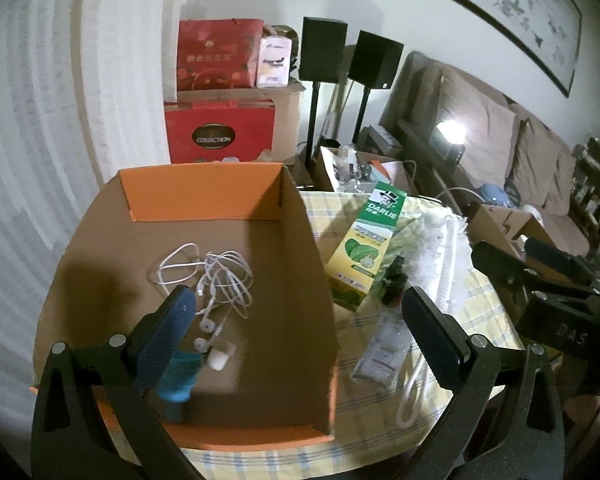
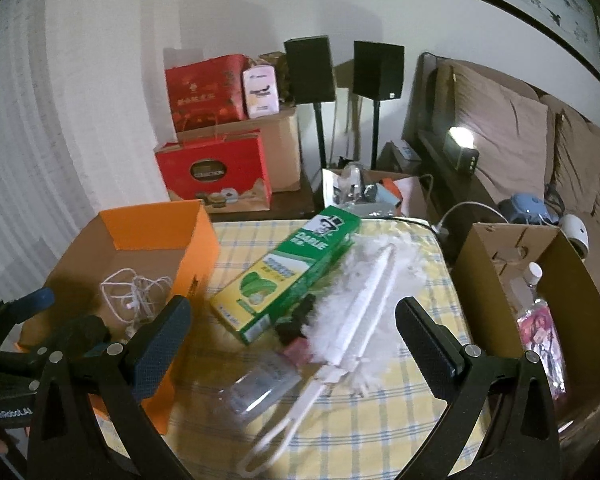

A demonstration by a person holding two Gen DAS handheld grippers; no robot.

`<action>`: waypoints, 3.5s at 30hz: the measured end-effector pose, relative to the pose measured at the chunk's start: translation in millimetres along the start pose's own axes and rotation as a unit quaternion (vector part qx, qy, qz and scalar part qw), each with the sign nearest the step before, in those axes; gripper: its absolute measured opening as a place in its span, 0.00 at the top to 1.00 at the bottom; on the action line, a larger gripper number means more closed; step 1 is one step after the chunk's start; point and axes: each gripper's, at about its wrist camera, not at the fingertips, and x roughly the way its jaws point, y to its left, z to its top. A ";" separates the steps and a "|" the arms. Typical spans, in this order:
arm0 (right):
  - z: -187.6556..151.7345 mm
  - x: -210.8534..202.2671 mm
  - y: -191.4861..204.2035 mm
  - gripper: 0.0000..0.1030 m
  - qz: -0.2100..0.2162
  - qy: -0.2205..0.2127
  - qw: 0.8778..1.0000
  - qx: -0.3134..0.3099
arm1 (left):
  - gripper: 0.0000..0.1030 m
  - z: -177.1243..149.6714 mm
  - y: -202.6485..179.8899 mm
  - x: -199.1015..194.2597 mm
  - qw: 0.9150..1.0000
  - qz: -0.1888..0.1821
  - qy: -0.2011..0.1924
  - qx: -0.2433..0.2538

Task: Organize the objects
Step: 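Withdraw both grippers and move the left gripper to the duster's white loop handle, then close the left gripper on the white feather duster handle, then lift the feather duster with the left gripper toward the orange box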

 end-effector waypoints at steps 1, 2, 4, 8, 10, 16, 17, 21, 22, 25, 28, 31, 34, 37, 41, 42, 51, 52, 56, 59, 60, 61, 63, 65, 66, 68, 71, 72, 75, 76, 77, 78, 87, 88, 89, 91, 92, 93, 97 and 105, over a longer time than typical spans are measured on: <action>0.5 0.7 -3.1 0.00 -0.002 0.000 1.000 0.001 | 0.00 0.6 -2.8 1.1 1.000 0.000 0.000 0.001; 0.5 0.6 -5.6 0.00 -0.003 0.000 1.000 0.002 | 0.00 1.1 -4.7 1.9 1.000 0.000 0.000 0.001; 0.8 0.4 -11.5 0.00 -0.005 0.000 1.000 0.004 | 0.00 2.3 -8.8 4.5 1.000 0.001 0.001 0.001; 1.3 0.2 -20.9 0.00 -0.010 0.000 1.000 0.006 | 0.00 5.1 -17.5 10.0 1.000 -0.002 0.004 0.002; 1.7 1.2 -25.9 0.00 -0.012 0.000 1.000 0.008 | 0.00 5.1 -21.9 12.8 1.000 -0.004 0.005 0.004; 1.4 4.5 -41.7 0.00 -0.018 0.002 1.000 0.017 | 0.00 4.4 -38.0 22.8 1.000 -0.008 0.012 0.012; 1.4 5.7 -44.7 0.00 -0.020 0.003 1.000 0.017 | 0.00 4.3 -41.1 25.4 1.000 -0.009 0.014 0.014; 0.9 9.6 -53.3 0.00 -0.022 0.006 1.000 0.021 | 0.00 3.7 -49.7 33.4 1.000 -0.013 0.019 0.016; 0.9 10.6 -55.1 0.00 -0.023 0.007 0.999 0.021 | 0.00 3.6 -52.1 35.3 1.000 -0.015 0.020 0.016; 1.3 14.8 -61.2 0.00 -0.024 0.011 0.999 0.023 | 0.00 3.3 -61.7 41.8 0.999 -0.016 0.024 0.025; 2.7 20.3 -67.6 0.00 -0.027 0.015 0.999 0.024 | 0.00 2.0 -70.9 47.0 0.999 -0.021 0.027 0.035; 4.1 27.5 -75.9 0.00 -0.027 0.021 0.999 0.027 | 0.00 0.5 -79.7 52.6 0.998 -0.029 0.032 0.042; 5.6 36.6 -85.0 0.00 -0.031 0.024 0.999 0.030 | 0.00 0.2 -88.4 58.1 0.997 -0.034 0.035 0.051; 8.4 48.8 -96.9 0.00 -0.040 0.032 0.998 0.032 | 0.00 -0.2 -96.2 65.1 0.997 -0.037 0.040 0.060; 12.3 62.3 -110.6 0.00 -0.039 0.043 0.997 0.040 | 0.00 -5.5 -106.3 77.5 0.995 -0.049 0.054 0.068; 13.0 66.9 -115.0 0.00 -0.036 0.047 0.997 0.044 | 0.00 -7.3 -108.5 79.9 0.995 -0.053 0.058 0.069; 11.3 95.6 -129.8 0.00 -0.023 0.074 0.995 0.062 | 0.03 -30.1 -116.6 92.5 0.989 -0.086 0.092 0.075; 10.2 96.7 -130.1 0.00 -0.021 0.075 0.995 0.063 | 0.03 -33.1 -116.4 91.5 0.989 -0.091 0.095 0.074; 6.2 102.0 -129.6 0.00 -0.010 0.081 0.994 0.068 | 0.10 -44.3 -118.2 88.1 0.986 -0.107 0.105 0.078; 3.1 105.3 -127.9 0.00 -0.005 0.085 0.994 0.072 | 0.21 -52.8 -124.3 89.5 0.983 -0.106 0.112 0.095; 2.2 106.1 -127.8 0.00 -0.004 0.086 0.994 0.073 | 0.28 -55.4 -126.4 90.6 0.983 -0.104 0.114 0.101; 1.6 106.9 -127.7 0.00 -0.004 0.087 0.993 0.074 | 0.32 -57.7 -129.2 92.7 0.982 -0.102 0.118 0.108; 0.3 108.4 -127.5 0.00 -0.003 0.090 0.993 0.076 | 0.40 -61.8 -133.9 97.3 0.980 -0.099 0.124 0.117; -2.1 109.1 -128.6 0.00 -0.002 0.092 0.993 0.079 | 0.44 -63.8 -138.3 103.1 0.979 -0.101 0.130 0.121; -3.6 108.5 -129.1 0.00 -0.002 0.093 0.993 0.079 | 0.45 -63.9 -139.5 105.6 0.979 -0.101 0.131 0.123; -4.5 108.7 -129.5 0.00 -0.003 0.094 0.992 0.079 | 0.47 -64.3 -142.6 107.8 0.979 -0.099 0.128 0.127; -5.6 109.1 -131.8 0.00 -0.004 0.096 0.992 0.081 | 0.58 -63.5 -145.8 113.8 0.977 -0.106 0.140 0.123; -5.4 109.1 -132.3 0.00 -0.005 0.096 0.992 0.081 | 0.64 -63.0 -146.3 116.9 0.976 -0.110 0.145 0.122; -5.2 108.6 -134.7 0.00 -0.007 0.095 0.992 0.085 | 0.69 -63.7 -147.0 127.3 0.973 -0.118 0.161 0.117; -5.3 107.8 -136.2 0.00 -0.006 0.094 0.992 0.087 | 0.69 -64.4 -147.4 130.3 0.972 -0.118 0.164 0.117; -5.4 107.3 -137.8 0.00 -0.006 0.093 0.992 0.089 | 0.69 -64.9 -147.4 134.2 0.972 -0.118 0.168 0.114; -5.5 106.9 -138.5 0.00 -0.007 0.092 0.992 0.090 | 0.70 -65.4 -146.7 137.1 0.972 -0.119 0.172 0.110; -7.5 111.6 -139.0 0.00 -0.002 0.101 0.991 0.090 | 0.86 -64.9 -141.7 151.0 0.973 -0.125 0.174 0.082; -7.8 112.3 -138.0 0.00 0.000 0.102 0.991 0.089 | 0.87 -65.3 -143.1 148.1 0.974 -0.126 0.166 0.086; -8.4 113.1 -136.8 0.00 0.004 0.104 0.991 0.088 | 0.87 -65.9 -144.5 146.4 0.975 -0.125 0.162 0.090; -9.7 115.2 -133.7 0.00 0.017 0.109 0.990 0.089 | 0.87 -66.6 -148.1 143.6 0.975 -0.122 0.155 0.101; -10.3 117.1 -132.0 0.00 0.027 0.114 0.989 0.092 | 0.87 -67.8 -149.2 143.4 0.975 -0.120 0.154 0.105; -11.0 118.6 -130.2 0.00 0.034 0.117 0.988 0.094 | 0.87 -68.1 -149.9 143.2 0.975 -0.121 0.153 0.106; -15.7 128.7 -121.9 0.12 0.063 0.140 0.983 0.101 | 0.87 -68.5 -147.9 141.6 0.976 -0.124 0.145 0.105; -18.6 130.3 -113.9 0.58 0.095 0.155 0.978 0.104 | 0.87 -64.8 -145.5 132.9 0.975 -0.137 0.134 0.109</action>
